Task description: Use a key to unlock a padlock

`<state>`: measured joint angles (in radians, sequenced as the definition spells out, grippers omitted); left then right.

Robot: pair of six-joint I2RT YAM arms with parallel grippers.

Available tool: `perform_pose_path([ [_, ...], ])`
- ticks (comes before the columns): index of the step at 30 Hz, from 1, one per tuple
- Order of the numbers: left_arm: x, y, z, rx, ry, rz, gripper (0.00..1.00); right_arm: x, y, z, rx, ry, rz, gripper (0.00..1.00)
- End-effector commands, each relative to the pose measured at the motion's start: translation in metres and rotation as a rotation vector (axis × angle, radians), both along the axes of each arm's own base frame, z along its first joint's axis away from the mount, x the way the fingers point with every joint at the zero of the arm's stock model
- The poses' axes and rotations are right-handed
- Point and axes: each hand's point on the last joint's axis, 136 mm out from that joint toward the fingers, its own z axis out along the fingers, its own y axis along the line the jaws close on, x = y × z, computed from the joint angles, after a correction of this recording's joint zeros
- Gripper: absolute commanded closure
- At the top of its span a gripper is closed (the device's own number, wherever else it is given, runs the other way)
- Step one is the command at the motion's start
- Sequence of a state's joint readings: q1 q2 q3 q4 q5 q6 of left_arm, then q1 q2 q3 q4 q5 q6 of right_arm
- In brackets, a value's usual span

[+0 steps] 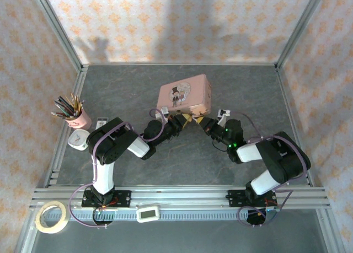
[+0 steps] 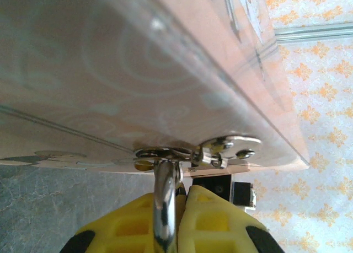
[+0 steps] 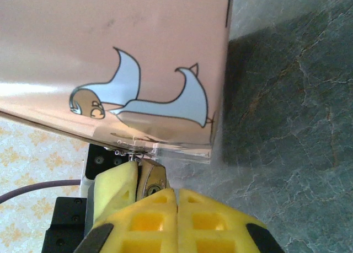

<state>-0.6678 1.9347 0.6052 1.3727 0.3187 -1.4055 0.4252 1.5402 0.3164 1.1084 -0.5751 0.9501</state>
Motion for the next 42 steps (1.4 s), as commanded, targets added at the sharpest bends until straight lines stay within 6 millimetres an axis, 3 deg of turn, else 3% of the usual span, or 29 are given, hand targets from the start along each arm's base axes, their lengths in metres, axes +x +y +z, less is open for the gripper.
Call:
perform_pose_path([
  [1, -0.003, -0.009, 0.049, -0.097, -0.116, -0.034, 1.0, 0.002, 0.005, 0.017, 0.024, -0.06, 0.01, 1.0],
  [19, -0.009, -0.019, 0.052, -0.056, -0.15, -0.082, 1.0, -0.002, 0.011, 0.026, -0.013, -0.1, 0.043, 1.0],
  [33, -0.033, -0.037, 0.048, -0.014, -0.183, -0.246, 1.0, 0.001, 0.021, 0.021, -0.022, -0.082, 0.084, 1.0],
  [42, -0.022, -0.012, 0.039, 0.016, -0.152, -0.196, 1.0, 0.003, 0.011, 0.01, -0.105, -0.065, 0.044, 1.0],
])
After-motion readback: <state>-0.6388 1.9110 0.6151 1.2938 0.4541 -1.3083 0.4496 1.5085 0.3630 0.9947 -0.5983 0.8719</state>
